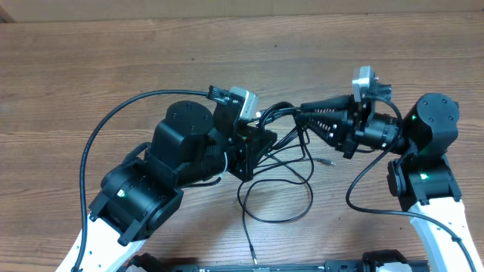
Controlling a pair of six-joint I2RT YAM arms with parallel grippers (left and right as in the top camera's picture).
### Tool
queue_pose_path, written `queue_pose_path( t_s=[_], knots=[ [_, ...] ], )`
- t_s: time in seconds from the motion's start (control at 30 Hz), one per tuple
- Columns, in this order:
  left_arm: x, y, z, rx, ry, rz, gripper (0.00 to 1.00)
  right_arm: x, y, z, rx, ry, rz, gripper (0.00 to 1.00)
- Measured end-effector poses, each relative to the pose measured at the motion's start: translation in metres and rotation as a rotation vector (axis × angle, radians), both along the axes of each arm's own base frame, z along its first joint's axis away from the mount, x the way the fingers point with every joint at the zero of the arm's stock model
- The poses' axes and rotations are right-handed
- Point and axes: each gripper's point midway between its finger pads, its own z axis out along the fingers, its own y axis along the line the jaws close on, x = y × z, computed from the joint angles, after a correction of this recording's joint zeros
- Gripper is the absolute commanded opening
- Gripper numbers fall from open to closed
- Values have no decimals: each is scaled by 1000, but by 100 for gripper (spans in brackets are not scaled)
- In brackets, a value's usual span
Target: Untangle cables
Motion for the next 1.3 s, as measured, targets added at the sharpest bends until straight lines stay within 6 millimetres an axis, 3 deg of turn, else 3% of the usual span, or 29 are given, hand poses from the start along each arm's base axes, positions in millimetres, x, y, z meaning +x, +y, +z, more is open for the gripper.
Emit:
queue_pose_path(
  t_s=[0.47,1.07,1.3],
  knots=[
    [2,1,0,-4,12,18,4,1,0,0,9,26,-6,4],
    [4,2,0,-4,6,26,4,33,-14,-2,143,338,-215,4],
    [5,2,0,0,2,35,4,51,-30,-22,185,518,-373,4]
  ],
)
